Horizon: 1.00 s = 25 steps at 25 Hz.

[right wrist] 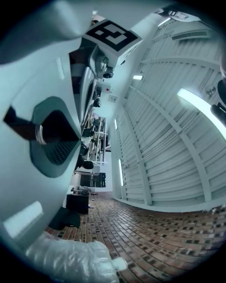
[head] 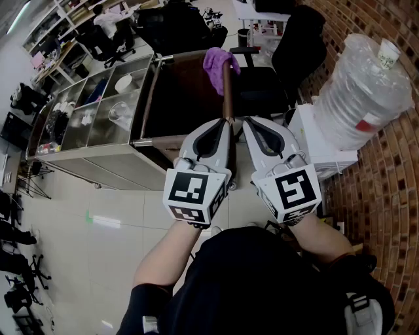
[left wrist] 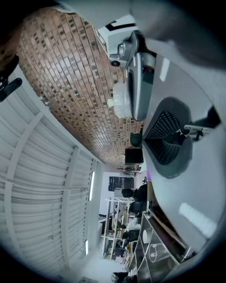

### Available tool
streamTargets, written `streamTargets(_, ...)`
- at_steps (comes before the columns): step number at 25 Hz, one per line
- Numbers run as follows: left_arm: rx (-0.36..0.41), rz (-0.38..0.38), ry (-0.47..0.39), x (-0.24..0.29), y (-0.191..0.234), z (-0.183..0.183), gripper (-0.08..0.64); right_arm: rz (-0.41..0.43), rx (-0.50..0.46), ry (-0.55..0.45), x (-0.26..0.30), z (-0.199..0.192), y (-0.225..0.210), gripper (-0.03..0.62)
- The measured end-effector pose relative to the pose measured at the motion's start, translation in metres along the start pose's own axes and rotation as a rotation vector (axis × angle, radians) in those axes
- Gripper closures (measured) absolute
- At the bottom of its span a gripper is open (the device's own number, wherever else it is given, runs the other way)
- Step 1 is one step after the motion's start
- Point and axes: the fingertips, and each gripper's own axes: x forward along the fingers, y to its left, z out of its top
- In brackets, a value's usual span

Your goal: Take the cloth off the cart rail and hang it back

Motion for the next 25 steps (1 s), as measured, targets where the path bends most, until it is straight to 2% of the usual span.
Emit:
streamTargets(12,-0.01,-0.021,0.003,0.01,0.014,-0.006,0.563,-0.034,0.014,0.009,0.016,-0.011,-0.009,0.592)
streamTargets(25,-0.009,-0.142,0.003,0.015,0.052,0.008,0.563,-0.134,-0.01,0.052,0.063,-0.006,0.0,0.574)
